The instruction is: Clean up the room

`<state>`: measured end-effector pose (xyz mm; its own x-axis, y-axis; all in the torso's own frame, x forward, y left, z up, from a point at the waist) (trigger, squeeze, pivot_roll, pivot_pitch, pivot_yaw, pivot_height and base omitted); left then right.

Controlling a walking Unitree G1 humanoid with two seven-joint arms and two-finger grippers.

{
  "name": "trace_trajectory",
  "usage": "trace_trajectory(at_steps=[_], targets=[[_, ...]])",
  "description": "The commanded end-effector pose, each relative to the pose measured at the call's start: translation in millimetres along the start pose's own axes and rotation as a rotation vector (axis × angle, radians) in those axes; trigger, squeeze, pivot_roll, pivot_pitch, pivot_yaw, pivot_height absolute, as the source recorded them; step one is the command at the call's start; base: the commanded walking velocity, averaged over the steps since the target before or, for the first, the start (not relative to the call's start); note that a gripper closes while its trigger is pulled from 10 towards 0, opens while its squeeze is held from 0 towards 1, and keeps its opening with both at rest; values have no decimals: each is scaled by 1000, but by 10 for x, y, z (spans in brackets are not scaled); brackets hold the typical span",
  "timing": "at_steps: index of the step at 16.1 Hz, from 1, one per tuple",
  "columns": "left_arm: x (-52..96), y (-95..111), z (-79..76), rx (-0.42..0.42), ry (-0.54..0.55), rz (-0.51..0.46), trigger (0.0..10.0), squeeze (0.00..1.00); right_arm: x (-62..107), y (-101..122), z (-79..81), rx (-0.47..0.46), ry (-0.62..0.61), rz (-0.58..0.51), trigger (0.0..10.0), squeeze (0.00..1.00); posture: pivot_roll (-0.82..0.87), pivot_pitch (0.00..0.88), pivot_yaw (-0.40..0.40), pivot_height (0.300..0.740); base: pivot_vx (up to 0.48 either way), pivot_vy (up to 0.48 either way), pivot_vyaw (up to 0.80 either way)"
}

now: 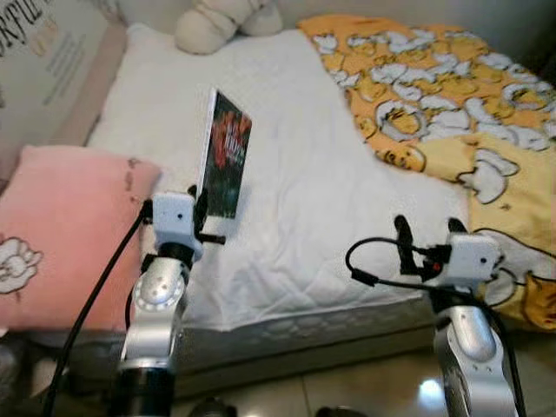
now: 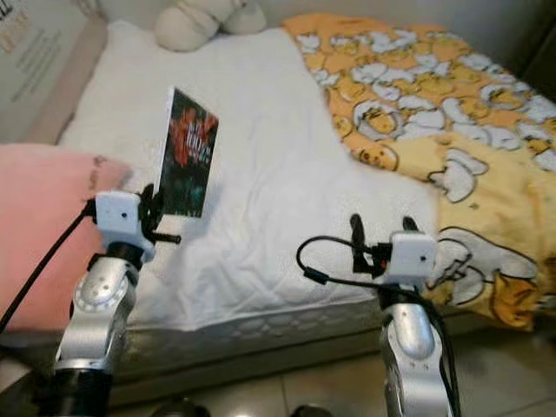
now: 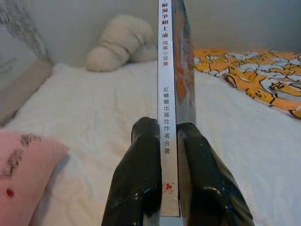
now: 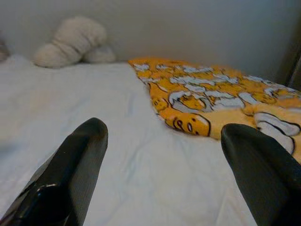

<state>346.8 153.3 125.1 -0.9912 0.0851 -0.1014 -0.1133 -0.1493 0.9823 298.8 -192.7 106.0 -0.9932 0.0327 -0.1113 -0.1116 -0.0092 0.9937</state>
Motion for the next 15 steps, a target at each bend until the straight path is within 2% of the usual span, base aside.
trace_trajectory(at_steps=[1,2,4,6,10,11,12,13,14,15], targets=[[-73,198,-7,-26,10,-56,10000,0,-9,-128,-18,2,10,45,10000,0,65,0,-25,740,277,0,0],[-114,180,12,-38,34,-41,10000,0,-46,-218,30,-4,39,81,10000,0,67,0,-24,740,480,0,0],[-141,159,47,11,79,-19,10000,0,-124,-314,74,-9,56,113,10000,0,68,0,-20,740,480,0,0],[-120,111,48,15,84,3,10000,0,-158,-319,102,-2,73,117,10000,0,77,0,-21,740,474,0,375],[-165,26,57,-8,82,56,10000,0,-167,-397,160,-12,95,138,10000,0,89,0,-24,740,446,0,603],[-229,-36,40,-24,65,100,10000,0,-129,-447,210,-28,120,163,10000,0,80,0,-31,740,0,0,0],[-273,-106,-4,1,42,151,10000,0,-92,-473,227,-29,137,184,10000,0,76,0,-45,740,0,0,0],[-351,-174,-100,75,-9,201,10000,0,-61,-472,232,-18,149,189,10000,0,62,0,-58,740,0,0,0],[-500,-220,-208,199,-50,238,10000,0,-34,-467,264,-7,176,199,10000,0,41,0,-74,740,0,0,0],[-610,-235,-271,273,-68,248,10000,0,-5,-450,288,11,212,206,10000,0,20,0,-90,740,0,0,0]])
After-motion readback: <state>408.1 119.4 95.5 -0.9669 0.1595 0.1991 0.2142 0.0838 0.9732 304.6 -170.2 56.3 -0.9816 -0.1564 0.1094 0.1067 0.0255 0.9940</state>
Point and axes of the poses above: a point about 5 cm out from each wrist's last joint towards the gripper, its own x axis pointing back from the gripper into the wrist, its own y axis along the axis of the wrist's last joint, z = x × y, the point moved 5 cm from there along -x, pointing out of the wrist towards the gripper, and after that the axes turned 2 degrees about -x, right-handed, at the moved point
